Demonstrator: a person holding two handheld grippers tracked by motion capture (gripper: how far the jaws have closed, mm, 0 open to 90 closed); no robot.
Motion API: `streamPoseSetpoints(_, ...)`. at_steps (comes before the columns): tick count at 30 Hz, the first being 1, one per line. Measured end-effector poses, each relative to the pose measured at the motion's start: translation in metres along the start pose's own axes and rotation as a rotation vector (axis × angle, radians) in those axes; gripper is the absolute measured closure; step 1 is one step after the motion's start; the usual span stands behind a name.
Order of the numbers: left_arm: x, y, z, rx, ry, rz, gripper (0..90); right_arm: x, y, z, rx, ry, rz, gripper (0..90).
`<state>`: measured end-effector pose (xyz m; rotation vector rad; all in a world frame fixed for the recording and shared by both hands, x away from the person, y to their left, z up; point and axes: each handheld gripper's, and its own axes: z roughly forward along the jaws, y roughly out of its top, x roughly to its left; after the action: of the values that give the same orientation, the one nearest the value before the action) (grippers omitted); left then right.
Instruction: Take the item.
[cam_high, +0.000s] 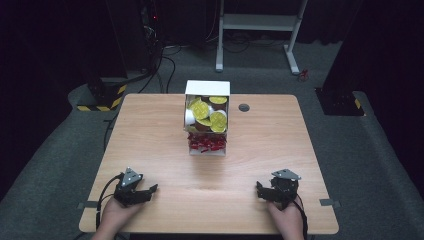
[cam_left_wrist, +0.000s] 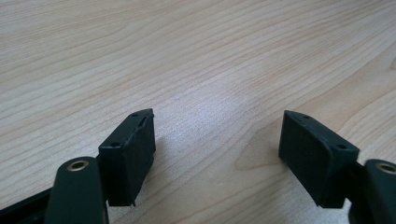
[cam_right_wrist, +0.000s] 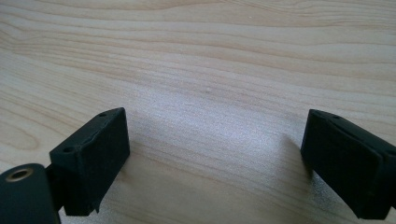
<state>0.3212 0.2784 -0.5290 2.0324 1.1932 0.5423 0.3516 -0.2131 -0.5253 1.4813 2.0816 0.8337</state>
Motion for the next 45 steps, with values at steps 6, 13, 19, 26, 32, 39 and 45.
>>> streamPoseSetpoints(6,0.0034,-0.0001,-0.0007,-0.005,-0.019,-0.031,27.9,-0.0002,0.0002,0.0003,-0.002,0.001,-0.004,7.8)
streamPoseSetpoints(13,0.0026,0.0004,0.0001,-0.005,-0.004,-0.022,27.7,-0.0002,0.0002,0.0002,-0.001,0.002,-0.004,7.8)
streamPoseSetpoints(19,0.0006,0.0004,0.0003,0.002,0.013,-0.012,25.6,-0.0002,0.0002,0.0002,0.0,0.002,-0.004,7.8)
streamPoseSetpoints(26,0.0012,0.002,0.0014,0.017,0.028,-0.022,22.2,-0.0003,0.0008,0.0006,0.002,0.007,-0.003,7.7)
streamPoseSetpoints(32,0.0012,0.0011,0.0007,0.009,0.038,-0.033,24.7,-0.0004,0.0008,0.0006,0.001,0.007,-0.005,7.7)
streamPoseSetpoints(39,0.0031,0.0024,-0.0007,0.011,0.047,-0.042,28.3,-0.0007,0.001,0.0007,0.002,0.01,-0.007,7.7)
streamPoseSetpoints(45,0.0057,0.0072,-0.0072,-0.033,0.039,-0.072,30.5,-0.0007,0.001,0.0007,0.002,0.01,-0.007,7.7)
